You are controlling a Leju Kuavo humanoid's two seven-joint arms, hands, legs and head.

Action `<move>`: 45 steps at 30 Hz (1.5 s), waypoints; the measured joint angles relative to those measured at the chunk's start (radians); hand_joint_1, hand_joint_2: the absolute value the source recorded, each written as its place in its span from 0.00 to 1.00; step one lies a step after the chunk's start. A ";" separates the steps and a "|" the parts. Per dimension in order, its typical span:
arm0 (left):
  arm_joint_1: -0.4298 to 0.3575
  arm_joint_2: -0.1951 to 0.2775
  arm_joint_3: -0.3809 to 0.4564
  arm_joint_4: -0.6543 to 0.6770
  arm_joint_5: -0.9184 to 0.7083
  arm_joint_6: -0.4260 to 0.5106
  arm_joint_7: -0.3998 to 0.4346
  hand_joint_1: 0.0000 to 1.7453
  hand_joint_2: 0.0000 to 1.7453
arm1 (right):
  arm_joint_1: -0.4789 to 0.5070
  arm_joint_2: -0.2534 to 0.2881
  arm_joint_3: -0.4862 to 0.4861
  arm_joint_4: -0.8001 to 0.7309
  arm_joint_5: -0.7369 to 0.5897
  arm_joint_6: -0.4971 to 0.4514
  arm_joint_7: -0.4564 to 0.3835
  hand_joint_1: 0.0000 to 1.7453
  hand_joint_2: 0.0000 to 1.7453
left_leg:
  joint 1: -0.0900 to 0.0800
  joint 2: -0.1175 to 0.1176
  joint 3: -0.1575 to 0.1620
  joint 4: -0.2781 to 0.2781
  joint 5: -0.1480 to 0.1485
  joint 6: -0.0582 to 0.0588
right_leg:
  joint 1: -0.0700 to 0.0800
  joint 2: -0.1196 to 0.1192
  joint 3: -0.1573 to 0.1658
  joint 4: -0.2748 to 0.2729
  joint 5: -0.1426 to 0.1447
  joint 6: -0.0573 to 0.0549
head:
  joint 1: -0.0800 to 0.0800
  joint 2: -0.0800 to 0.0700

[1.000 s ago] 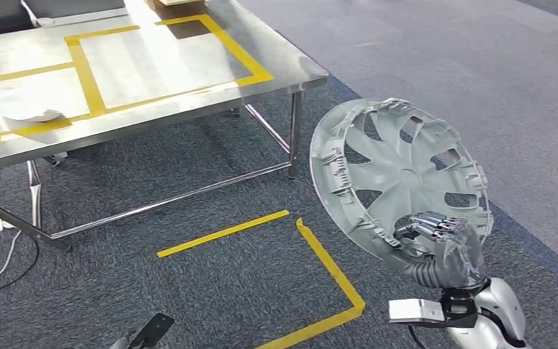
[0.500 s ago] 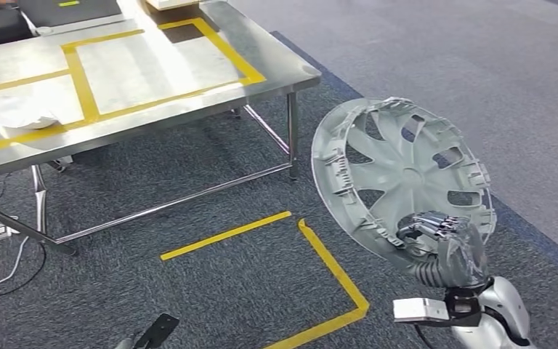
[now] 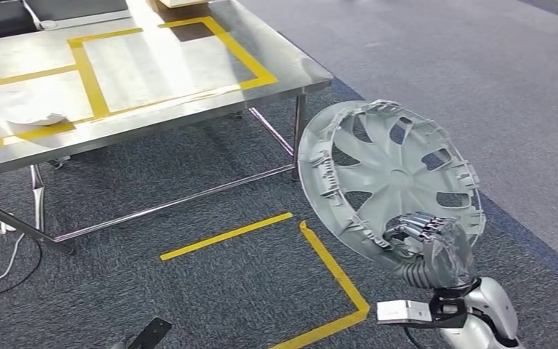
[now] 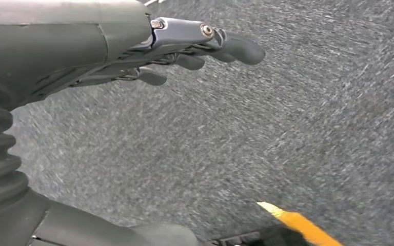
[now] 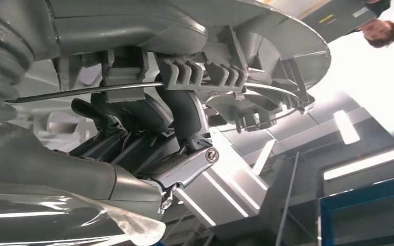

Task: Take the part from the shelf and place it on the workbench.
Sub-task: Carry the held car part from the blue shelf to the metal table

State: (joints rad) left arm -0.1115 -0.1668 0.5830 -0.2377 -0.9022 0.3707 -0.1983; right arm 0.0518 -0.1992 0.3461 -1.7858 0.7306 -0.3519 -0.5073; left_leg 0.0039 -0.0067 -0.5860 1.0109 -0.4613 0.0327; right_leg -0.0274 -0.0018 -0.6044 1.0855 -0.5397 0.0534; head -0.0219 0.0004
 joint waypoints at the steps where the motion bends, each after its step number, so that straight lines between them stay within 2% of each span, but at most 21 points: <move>1: 0.000 0.001 0.000 0.000 0.000 0.000 0.000 0.00 1.00 | -0.001 0.000 0.002 0.000 0.000 0.000 0.001 1.00 1.00 | -0.002 0.000 0.002 -0.001 -0.002 0.005 | 0.000 0.000 -0.032 0.061 -0.028 0.000 | 0.001 0.000; 3: 0.001 0.001 0.000 0.000 0.000 0.000 0.000 0.00 1.00 | -0.001 0.000 0.006 0.002 0.001 -0.001 0.001 1.00 1.00 | -0.005 0.000 0.003 0.000 -0.005 0.011 | 0.000 0.001 -0.100 0.185 -0.068 0.001 | 0.002 0.000; 4: 0.002 0.001 0.000 0.000 0.000 0.000 0.000 0.00 1.00 | -0.002 0.000 0.008 0.002 0.001 -0.001 0.001 1.00 1.00 | -0.006 0.000 0.004 0.001 -0.007 0.012 | 0.001 0.001 -0.120 0.213 -0.068 0.002 | 0.002 0.000; 6: 0.003 0.002 0.001 0.000 0.000 0.000 0.000 0.00 1.00 | -0.004 0.000 0.012 0.003 0.001 -0.002 0.002 1.00 1.00 | -0.006 -0.003 0.011 0.004 -0.015 0.009 | 0.000 0.000 -0.103 0.157 -0.009 0.002 | 0.002 0.000; 8: 0.003 0.003 0.001 0.000 0.000 0.000 0.000 0.00 1.00 | -0.009 0.000 0.016 0.004 0.001 -0.002 0.002 1.00 1.00 | -0.008 -0.004 0.016 0.014 -0.027 0.000 | 0.001 -0.001 -0.044 0.033 0.053 0.000 | 0.002 0.000; 10: 0.002 0.004 0.001 0.000 0.000 0.000 0.000 0.00 1.00 | -0.016 0.001 0.019 0.005 0.001 -0.003 0.003 1.00 1.00 | -0.011 -0.005 0.013 0.024 -0.036 -0.010 | 0.003 0.001 -0.010 -0.033 0.060 -0.008 | 0.002 0.000; 14: 0.001 0.008 0.002 0.000 0.003 0.000 -0.002 0.00 1.00 | -0.020 0.002 0.021 0.007 0.001 -0.006 0.004 1.00 1.00 | -0.010 -0.003 0.005 0.045 -0.050 -0.027 | 0.000 0.004 0.003 -0.045 0.046 -0.029 | -0.001 0.000; 16: 0.001 0.009 0.002 0.000 0.005 0.000 -0.003 0.00 1.00 | -0.023 0.004 0.022 0.007 0.000 -0.007 0.004 1.00 1.00 | -0.007 -0.001 -0.036 0.131 -0.086 -0.039 | -0.001 0.002 0.016 -0.049 0.040 -0.038 | -0.004 0.000; 18: 0.002 0.009 0.002 0.000 0.006 0.000 -0.004 0.00 1.00 | -0.024 0.004 0.025 0.009 0.000 -0.008 0.005 1.00 1.00 | -0.003 0.000 -0.109 0.256 -0.122 -0.045 | 0.000 0.001 0.027 -0.049 0.031 -0.044 | -0.005 0.000; 20: 0.006 0.009 0.003 0.000 0.007 0.000 -0.004 0.00 1.00 | -0.024 0.004 0.028 0.010 0.000 -0.008 0.005 1.00 1.00 | -0.003 0.000 -0.147 0.295 -0.100 -0.042 | 0.002 0.004 0.043 -0.049 0.019 -0.045 | -0.005 0.000; 23: 0.007 0.011 0.004 0.000 0.008 0.000 -0.004 0.00 1.00 | -0.024 0.005 0.030 0.011 0.000 -0.008 0.005 1.00 1.00 | -0.010 0.000 -0.105 0.148 0.019 -0.019 | 0.006 0.007 0.071 -0.052 -0.001 -0.042 | -0.004 0.000; 25: 0.007 0.013 0.004 0.000 0.008 0.001 -0.004 0.00 1.00 | -0.026 0.006 0.030 0.012 0.000 -0.010 0.005 1.00 1.00 | -0.019 0.001 -0.072 0.065 0.044 -0.002 | 0.006 0.008 0.079 -0.056 -0.011 -0.033 | -0.003 0.000; 27: 0.006 0.014 0.005 0.000 0.008 0.002 -0.005 0.00 1.00 | -0.029 0.007 0.031 0.012 0.000 -0.011 0.005 1.00 1.00 | -0.023 0.001 -0.060 0.040 0.027 0.006 | 0.006 0.007 0.082 -0.063 -0.014 -0.021 | -0.002 0.000; 30: 0.007 0.013 0.007 0.000 0.008 0.002 -0.007 0.00 1.00 | -0.033 0.008 0.033 0.011 0.000 -0.011 0.005 1.00 1.00 | -0.012 0.000 -0.025 -0.001 0.020 0.010 | 0.007 0.004 0.075 -0.039 -0.037 -0.010 | 0.003 0.000; 33: 0.006 0.012 0.009 0.000 0.008 0.003 -0.008 0.00 1.00 | -0.035 0.008 0.038 0.015 -0.002 -0.010 0.006 1.00 1.00 | -0.009 0.000 -0.003 -0.012 0.009 0.016 | 0.007 0.003 -0.036 0.140 -0.093 -0.003 | 0.009 0.000; 35: 0.008 0.011 0.010 0.000 0.009 0.002 -0.008 0.00 1.00 | -0.034 0.008 0.042 0.017 -0.001 -0.010 0.005 1.00 1.00 | -0.009 -0.001 0.011 -0.012 -0.005 0.015 | 0.007 0.003 -0.097 0.199 -0.075 0.003 | 0.010 0.000; 36: 0.009 0.011 0.010 0.000 0.009 0.002 -0.009 0.00 1.00 | -0.034 0.008 0.043 0.018 -0.001 -0.010 0.005 1.00 1.00 | -0.008 -0.001 0.022 -0.011 -0.013 0.013 | 0.006 0.002 -0.098 0.172 -0.035 0.005 | 0.011 0.000; 38: 0.011 0.011 0.011 0.000 0.009 0.002 -0.010 0.00 1.00 | -0.035 0.008 0.046 0.019 -0.002 -0.010 0.005 1.00 1.00 | -0.008 -0.003 0.043 -0.006 -0.034 0.005 | 0.004 -0.001 -0.062 0.054 0.058 0.008 | 0.013 0.000; 39: 0.010 0.011 0.011 0.000 0.009 0.002 -0.011 0.00 1.00 | -0.035 0.008 0.048 0.020 -0.002 -0.010 0.006 1.00 1.00 | -0.010 -0.004 0.048 0.000 -0.044 0.000 | 0.003 -0.002 -0.038 -0.001 0.079 0.006 | 0.015 0.000; 41: 0.010 0.011 0.012 0.000 0.009 0.003 -0.012 0.00 1.00 | -0.036 0.008 0.051 0.021 -0.002 -0.010 0.007 1.00 1.00 | -0.013 -0.005 0.046 0.007 -0.055 -0.009 | 0.006 0.000 -0.014 -0.044 0.072 -0.005 | 0.015 0.000; 45: 0.008 0.014 0.012 0.000 0.009 0.003 -0.014 0.00 1.00 | -0.036 0.009 0.053 0.021 -0.002 -0.010 0.008 1.00 1.00 | -0.011 -0.002 0.038 0.044 -0.085 -0.024 | 0.000 0.003 0.006 -0.054 0.050 -0.031 | 0.008 0.000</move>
State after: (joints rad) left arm -0.1032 -0.1533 0.5951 -0.2376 -0.8930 0.3738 -0.2120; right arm 0.0160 -0.1906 0.3987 -1.7650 0.7286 -0.3616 -0.4997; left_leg -0.0074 -0.0084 -0.5481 1.0545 -0.5459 0.0085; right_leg -0.0270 0.0016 -0.5984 1.0310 -0.4894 0.0222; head -0.0137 0.0004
